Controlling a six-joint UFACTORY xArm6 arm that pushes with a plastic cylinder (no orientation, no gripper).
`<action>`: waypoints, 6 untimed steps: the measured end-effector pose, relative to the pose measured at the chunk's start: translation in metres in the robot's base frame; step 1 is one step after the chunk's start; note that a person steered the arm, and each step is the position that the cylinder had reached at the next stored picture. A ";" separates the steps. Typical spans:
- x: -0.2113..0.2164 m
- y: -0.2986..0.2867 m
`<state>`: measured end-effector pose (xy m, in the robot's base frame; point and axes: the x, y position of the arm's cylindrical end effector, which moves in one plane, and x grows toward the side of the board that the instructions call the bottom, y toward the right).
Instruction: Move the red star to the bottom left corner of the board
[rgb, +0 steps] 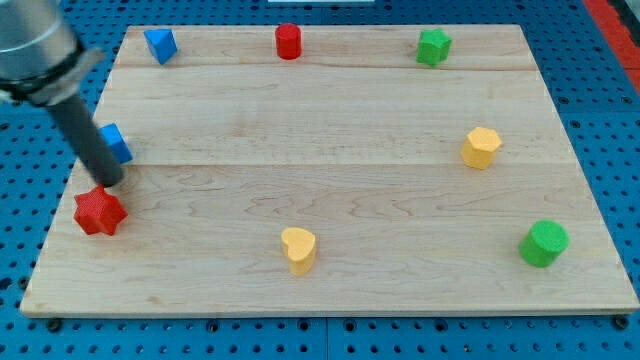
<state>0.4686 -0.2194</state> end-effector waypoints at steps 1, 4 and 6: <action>0.037 0.005; 0.028 -0.042; 0.063 -0.035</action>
